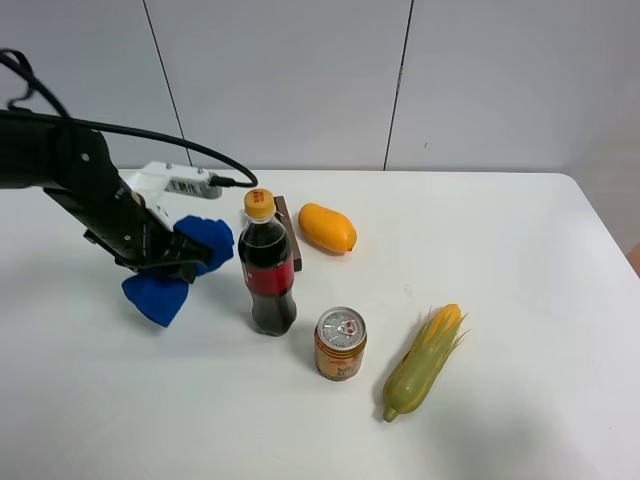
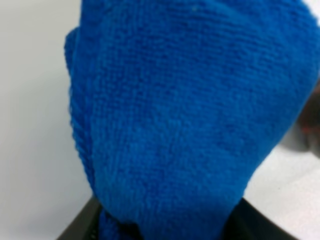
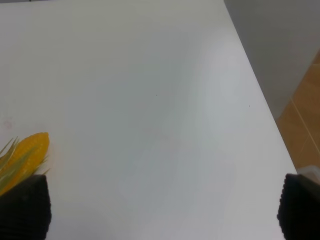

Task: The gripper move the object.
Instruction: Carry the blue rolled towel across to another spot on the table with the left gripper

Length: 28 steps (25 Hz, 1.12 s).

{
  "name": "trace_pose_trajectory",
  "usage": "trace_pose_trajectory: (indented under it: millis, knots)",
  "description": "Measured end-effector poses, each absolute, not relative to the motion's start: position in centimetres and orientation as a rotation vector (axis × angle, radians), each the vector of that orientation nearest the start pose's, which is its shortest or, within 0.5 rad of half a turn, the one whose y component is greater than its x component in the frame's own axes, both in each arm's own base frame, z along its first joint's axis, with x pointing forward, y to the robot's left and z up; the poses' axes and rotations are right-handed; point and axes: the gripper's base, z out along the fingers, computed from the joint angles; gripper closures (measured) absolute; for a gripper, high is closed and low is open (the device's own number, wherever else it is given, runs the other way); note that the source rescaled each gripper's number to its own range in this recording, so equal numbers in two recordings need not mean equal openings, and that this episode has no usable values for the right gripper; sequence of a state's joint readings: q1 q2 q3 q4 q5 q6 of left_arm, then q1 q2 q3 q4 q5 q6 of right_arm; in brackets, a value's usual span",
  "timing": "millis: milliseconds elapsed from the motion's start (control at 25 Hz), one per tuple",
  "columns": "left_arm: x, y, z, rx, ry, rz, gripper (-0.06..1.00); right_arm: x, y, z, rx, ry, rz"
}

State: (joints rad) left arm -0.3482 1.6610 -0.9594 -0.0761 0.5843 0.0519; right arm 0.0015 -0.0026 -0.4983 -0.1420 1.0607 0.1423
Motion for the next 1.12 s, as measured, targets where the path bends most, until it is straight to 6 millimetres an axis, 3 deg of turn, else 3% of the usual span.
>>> trace_pose_trajectory:
  millis: [200,360,560,680,840,1120]
  knots:
    - [28.5,-9.6,26.8,0.454,2.528,-0.123,0.94,-0.6,-1.1,27.7,0.150,2.031,-0.080]
    - [28.5,-9.6,33.7,0.431,2.378,-0.155,0.94,-0.6,-1.1,27.7,0.150,2.031,-0.080]
    - [28.6,-11.0,41.7,0.465,2.187,-0.328,0.94,-0.6,-1.1,27.7,0.150,2.031,-0.080]
    - [28.4,-13.1,44.8,0.562,2.095,-0.446,0.94,-0.6,-1.1,27.7,0.150,2.031,-0.080]
    - [28.5,-17.4,46.1,0.708,2.046,-0.548,0.94,-0.6,-1.1,27.7,0.150,2.031,-0.080]
    - [28.8,-26.6,43.0,0.968,2.057,-0.630,0.94,-0.6,-1.1,27.7,0.150,2.031,-0.080]
